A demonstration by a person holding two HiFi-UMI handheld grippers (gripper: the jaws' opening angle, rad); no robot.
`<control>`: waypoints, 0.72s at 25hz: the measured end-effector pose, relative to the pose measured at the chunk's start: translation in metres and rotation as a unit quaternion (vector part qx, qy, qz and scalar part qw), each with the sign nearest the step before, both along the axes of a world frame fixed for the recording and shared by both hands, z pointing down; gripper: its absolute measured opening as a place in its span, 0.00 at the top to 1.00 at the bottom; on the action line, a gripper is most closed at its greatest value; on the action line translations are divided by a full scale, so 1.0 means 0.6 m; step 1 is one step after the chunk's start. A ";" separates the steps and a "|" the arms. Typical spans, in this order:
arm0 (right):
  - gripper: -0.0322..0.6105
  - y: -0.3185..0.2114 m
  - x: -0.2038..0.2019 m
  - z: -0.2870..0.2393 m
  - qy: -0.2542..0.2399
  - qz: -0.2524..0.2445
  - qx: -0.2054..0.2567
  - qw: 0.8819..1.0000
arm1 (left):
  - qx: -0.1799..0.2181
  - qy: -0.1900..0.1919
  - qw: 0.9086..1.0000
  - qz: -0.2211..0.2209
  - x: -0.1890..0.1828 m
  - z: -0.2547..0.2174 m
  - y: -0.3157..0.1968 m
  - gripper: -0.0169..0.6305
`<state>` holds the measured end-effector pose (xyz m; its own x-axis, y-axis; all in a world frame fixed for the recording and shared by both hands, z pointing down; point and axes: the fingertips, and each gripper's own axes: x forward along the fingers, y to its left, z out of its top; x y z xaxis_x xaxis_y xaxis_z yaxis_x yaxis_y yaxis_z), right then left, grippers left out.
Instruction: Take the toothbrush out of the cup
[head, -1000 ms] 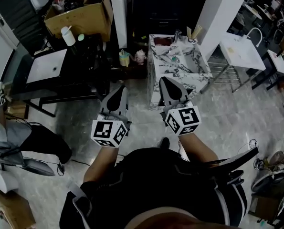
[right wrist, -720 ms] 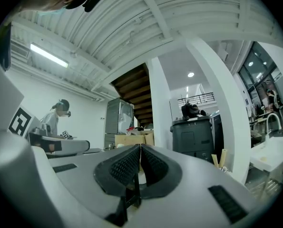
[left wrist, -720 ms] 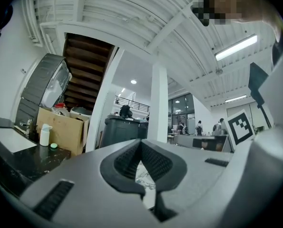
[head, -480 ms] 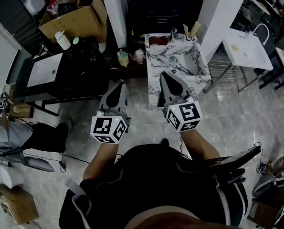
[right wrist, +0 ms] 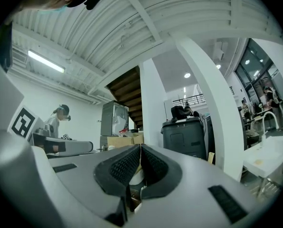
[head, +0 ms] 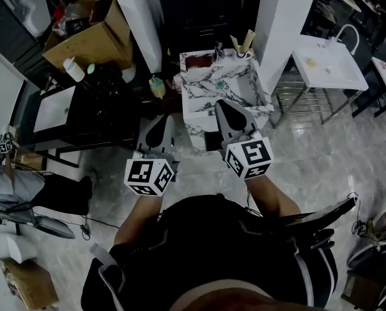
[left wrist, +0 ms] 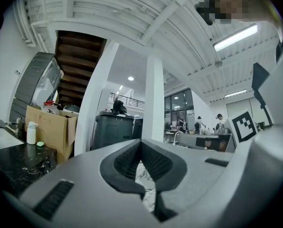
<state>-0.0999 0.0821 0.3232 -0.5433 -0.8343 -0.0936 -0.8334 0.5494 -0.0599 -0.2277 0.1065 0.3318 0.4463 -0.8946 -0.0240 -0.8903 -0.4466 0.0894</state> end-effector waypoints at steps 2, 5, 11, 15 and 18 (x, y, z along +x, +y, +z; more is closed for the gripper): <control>0.91 -0.008 0.026 0.002 -0.004 0.006 -0.001 1.000 | 0.000 0.001 1.000 0.005 0.024 0.000 -0.008 0.97; 0.91 -0.019 0.061 0.004 -0.009 0.014 -0.004 1.000 | 0.000 -0.002 1.000 0.014 0.057 0.000 -0.020 0.97; 0.91 -0.042 0.109 0.003 -0.009 0.024 -0.005 1.000 | -0.005 -0.012 0.999 0.032 0.117 -0.001 -0.048 0.97; 0.91 -0.058 0.139 0.006 -0.015 0.040 -0.005 0.999 | -0.006 -0.019 0.999 0.046 0.147 -0.001 -0.071 0.97; 0.91 -0.072 0.157 0.011 -0.002 0.058 0.001 0.998 | -0.005 -0.017 0.998 0.068 0.172 0.002 -0.096 0.97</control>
<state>-0.0055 0.0389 0.3298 -0.4419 -0.8919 -0.0965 -0.8915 0.4486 -0.0629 -0.1248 0.0489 0.3330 0.5637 -0.8260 0.0013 -0.8243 -0.5624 0.0654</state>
